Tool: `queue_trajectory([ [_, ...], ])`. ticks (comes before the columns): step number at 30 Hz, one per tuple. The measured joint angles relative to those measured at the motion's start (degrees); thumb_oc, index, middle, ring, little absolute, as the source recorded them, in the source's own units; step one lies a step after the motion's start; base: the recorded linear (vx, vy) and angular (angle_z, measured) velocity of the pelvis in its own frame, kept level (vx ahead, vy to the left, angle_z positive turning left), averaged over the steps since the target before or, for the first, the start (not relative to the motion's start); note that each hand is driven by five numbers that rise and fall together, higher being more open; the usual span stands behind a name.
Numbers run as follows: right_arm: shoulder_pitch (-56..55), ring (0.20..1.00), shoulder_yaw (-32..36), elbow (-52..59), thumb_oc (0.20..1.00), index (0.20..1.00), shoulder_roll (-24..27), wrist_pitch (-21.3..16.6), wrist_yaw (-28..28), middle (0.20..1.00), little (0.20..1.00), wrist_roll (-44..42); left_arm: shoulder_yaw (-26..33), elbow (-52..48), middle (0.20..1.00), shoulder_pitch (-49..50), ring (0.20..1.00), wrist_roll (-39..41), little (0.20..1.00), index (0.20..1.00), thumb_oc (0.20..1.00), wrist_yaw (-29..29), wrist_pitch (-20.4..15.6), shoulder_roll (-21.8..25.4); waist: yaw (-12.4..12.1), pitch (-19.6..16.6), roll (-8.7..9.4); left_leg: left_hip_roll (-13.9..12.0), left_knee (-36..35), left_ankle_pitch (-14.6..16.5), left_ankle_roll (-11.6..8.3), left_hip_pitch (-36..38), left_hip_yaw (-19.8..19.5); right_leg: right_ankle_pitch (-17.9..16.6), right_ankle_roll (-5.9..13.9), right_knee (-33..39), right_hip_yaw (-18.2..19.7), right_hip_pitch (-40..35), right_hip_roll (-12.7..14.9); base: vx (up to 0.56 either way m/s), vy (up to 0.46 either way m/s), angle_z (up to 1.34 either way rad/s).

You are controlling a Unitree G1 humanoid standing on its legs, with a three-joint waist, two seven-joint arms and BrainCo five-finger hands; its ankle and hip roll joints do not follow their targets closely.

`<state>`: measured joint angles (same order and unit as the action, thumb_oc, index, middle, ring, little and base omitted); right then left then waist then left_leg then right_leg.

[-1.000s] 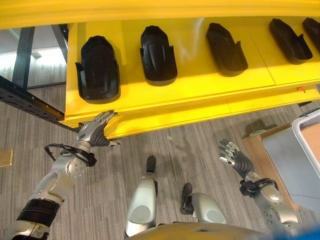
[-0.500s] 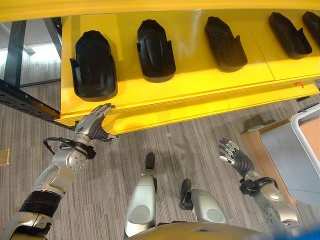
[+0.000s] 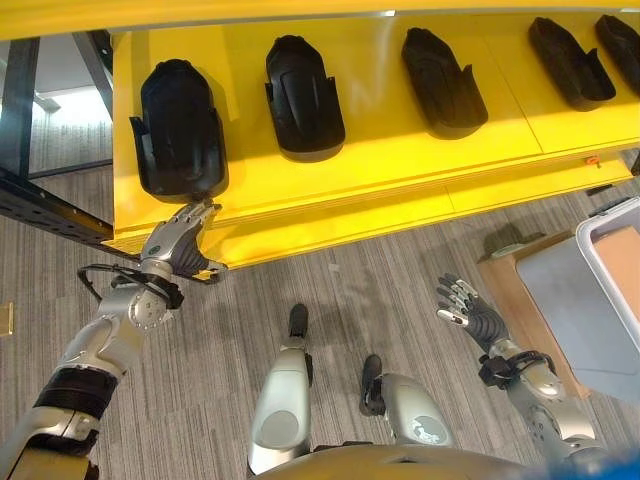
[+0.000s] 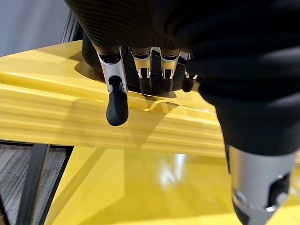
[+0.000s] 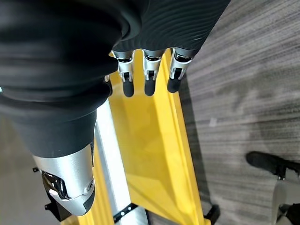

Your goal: Move parts from the plastic box to the shelf.

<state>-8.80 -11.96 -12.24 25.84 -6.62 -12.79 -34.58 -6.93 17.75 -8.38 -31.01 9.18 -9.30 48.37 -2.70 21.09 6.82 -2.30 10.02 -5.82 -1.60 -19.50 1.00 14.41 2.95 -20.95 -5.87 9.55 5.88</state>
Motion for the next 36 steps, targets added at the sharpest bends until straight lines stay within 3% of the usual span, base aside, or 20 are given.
queue_trajectory([
  [36, -0.05, 1.0, -0.31, 0.0, 1.0, 1.0, 0.15, 0.61, -0.6, 1.0, 1.0, -0.07, -4.39, 7.88, 1.0, -11.49, 1.0, 0.56, 1.0, 1.0, 1.0, 1.31, 1.64, 4.78, 1.33, 1.71, 0.91, -0.72, 3.26, 0.91, 0.93, -3.56, 1.6, -0.03, 0.02, -2.41, 2.06, 4.15, -0.29, 0.01, 0.006, -0.02],
])
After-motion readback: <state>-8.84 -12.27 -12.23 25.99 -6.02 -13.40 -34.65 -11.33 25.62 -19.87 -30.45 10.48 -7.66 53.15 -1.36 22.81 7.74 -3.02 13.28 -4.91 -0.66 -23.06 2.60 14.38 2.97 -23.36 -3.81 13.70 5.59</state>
